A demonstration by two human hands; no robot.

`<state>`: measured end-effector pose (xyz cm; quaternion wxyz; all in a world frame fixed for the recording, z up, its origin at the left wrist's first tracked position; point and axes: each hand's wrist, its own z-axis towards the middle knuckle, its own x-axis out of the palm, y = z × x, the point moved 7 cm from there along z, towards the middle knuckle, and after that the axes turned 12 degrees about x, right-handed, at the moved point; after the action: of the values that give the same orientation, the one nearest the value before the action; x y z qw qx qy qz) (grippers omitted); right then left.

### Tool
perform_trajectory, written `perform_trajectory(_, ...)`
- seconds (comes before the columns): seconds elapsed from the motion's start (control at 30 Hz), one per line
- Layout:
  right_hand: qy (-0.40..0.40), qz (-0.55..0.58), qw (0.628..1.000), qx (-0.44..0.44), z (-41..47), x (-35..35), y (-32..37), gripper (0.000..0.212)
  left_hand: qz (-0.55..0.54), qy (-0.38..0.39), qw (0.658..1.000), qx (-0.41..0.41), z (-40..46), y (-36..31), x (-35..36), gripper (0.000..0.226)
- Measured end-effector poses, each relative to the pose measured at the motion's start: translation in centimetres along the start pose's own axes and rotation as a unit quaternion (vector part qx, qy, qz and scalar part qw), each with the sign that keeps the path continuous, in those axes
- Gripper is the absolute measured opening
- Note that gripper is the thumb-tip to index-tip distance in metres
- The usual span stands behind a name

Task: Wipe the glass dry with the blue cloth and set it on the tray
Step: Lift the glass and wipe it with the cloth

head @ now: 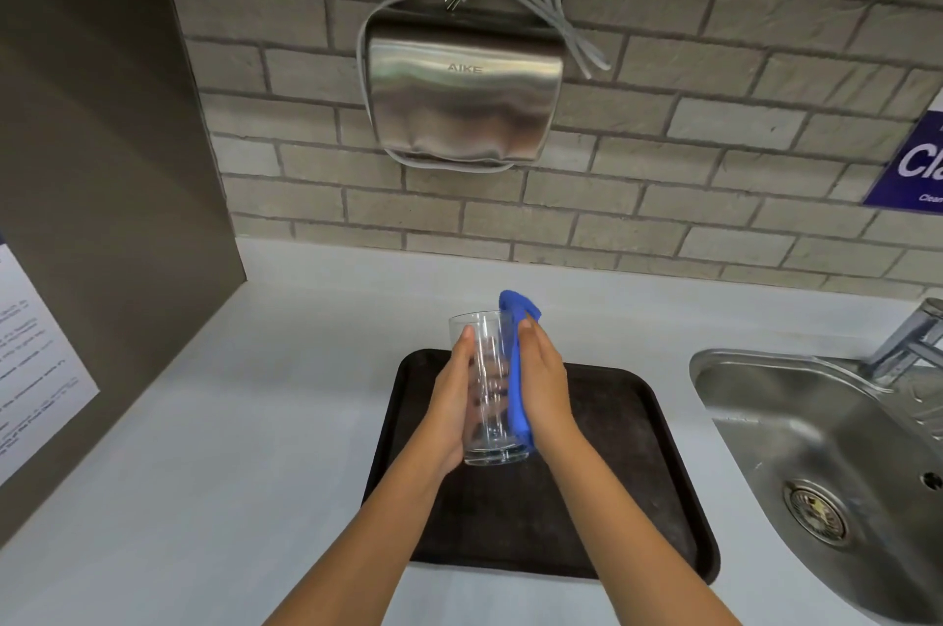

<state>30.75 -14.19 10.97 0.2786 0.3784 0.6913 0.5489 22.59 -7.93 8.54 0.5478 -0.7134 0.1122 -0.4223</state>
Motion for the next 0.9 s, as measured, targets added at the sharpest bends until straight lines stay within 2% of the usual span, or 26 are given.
perform_trajectory(0.07,-0.008,-0.011,1.0,0.009,-0.3,-0.2,0.4,0.044,-0.011,0.001,1.0,0.0,0.2,-0.1,0.3,0.067)
perform_trajectory(0.13,-0.035,-0.086,0.993,-0.067,-1.6,0.0,1.7,0.04,-0.027,0.007,1.0,0.002,0.6,-0.4,0.6,0.069)
perform_trajectory(0.17,-0.05,-0.145,0.981,-0.118,-2.6,0.3,2.2,0.04,-0.036,0.015,0.999,0.002,0.9,-0.6,0.7,0.069)
perform_trajectory(0.23,-0.086,-0.279,0.932,-0.216,-4.5,1.6,2.6,0.041,-0.034,0.027,0.999,0.006,1.5,-1.0,0.6,0.071)
perform_trajectory(0.27,-0.099,-0.315,0.91,-0.249,-4.9,2.2,2.5,0.04,-0.03,0.036,0.999,0.008,1.7,-1.1,0.6,0.071)
perform_trajectory(0.3,-0.101,-0.32,0.904,-0.264,-4.9,2.3,2.4,0.039,-0.032,0.046,0.998,0.01,1.9,-1.2,0.7,0.07)
perform_trajectory(0.4,-0.063,-0.209,0.954,-0.205,-3.4,1.4,2.6,0.038,-0.035,0.038,0.999,-0.004,2.0,-1.3,0.6,0.068)
perform_trajectory(0.5,-0.001,-0.031,0.998,-0.06,-0.8,0.4,1.7,0.036,-0.033,0.013,0.999,-0.019,2.1,-1.5,0.7,0.066)
perform_trajectory(0.6,0.052,0.07,0.993,0.078,-0.2,0.2,-0.4,0.039,-0.041,-0.009,0.999,-0.022,2.2,-2.5,1.1,0.062)
perform_trajectory(0.7,0.107,0.184,0.963,0.163,-0.7,0.9,-2.5,0.042,-0.026,-0.039,0.999,-0.008,2.5,-3.7,1.2,0.058)
perform_trajectory(0.8,0.106,0.242,0.955,0.134,-0.7,1.0,-2.2,0.036,0.05,-0.083,0.994,0.052,3.3,-3.9,0.6,0.047)
perform_trajectory(0.9,0.037,0.178,0.981,0.062,-0.7,-0.1,-1.7,0.031,0.169,-0.139,0.965,0.147,3.0,-4.9,-0.4,0.048)
